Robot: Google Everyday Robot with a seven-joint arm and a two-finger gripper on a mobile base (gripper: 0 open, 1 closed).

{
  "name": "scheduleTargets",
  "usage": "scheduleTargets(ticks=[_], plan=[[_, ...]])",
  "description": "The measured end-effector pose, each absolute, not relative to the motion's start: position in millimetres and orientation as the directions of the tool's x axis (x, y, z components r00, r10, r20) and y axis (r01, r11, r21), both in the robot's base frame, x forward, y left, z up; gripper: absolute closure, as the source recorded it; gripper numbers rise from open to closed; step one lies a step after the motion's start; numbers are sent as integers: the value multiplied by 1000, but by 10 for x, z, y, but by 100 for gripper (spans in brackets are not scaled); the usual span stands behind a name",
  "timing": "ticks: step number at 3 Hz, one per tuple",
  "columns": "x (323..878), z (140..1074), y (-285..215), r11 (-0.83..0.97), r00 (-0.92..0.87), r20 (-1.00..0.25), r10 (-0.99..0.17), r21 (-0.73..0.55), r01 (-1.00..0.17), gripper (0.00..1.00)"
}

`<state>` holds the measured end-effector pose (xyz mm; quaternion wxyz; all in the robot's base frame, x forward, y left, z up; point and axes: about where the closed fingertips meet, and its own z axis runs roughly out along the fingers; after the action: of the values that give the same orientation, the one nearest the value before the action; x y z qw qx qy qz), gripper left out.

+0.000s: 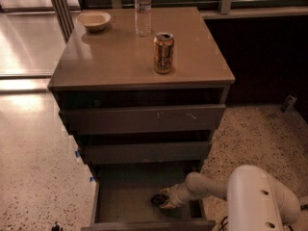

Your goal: Pick rxbar chocolate from bottom drawer and place on counter

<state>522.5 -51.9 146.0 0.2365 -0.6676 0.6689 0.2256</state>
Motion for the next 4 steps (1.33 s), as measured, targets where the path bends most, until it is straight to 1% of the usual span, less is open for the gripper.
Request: scheduleTargets(ticks=[1, 3, 4], plan=[[5066, 1782, -447, -63, 73, -609, -790, -37, -997, 100], [4631, 3207, -142, -152, 136, -617, -775, -27, -988, 100], [4534, 3925, -58, -174, 175, -594, -785, -60, -983, 100]])
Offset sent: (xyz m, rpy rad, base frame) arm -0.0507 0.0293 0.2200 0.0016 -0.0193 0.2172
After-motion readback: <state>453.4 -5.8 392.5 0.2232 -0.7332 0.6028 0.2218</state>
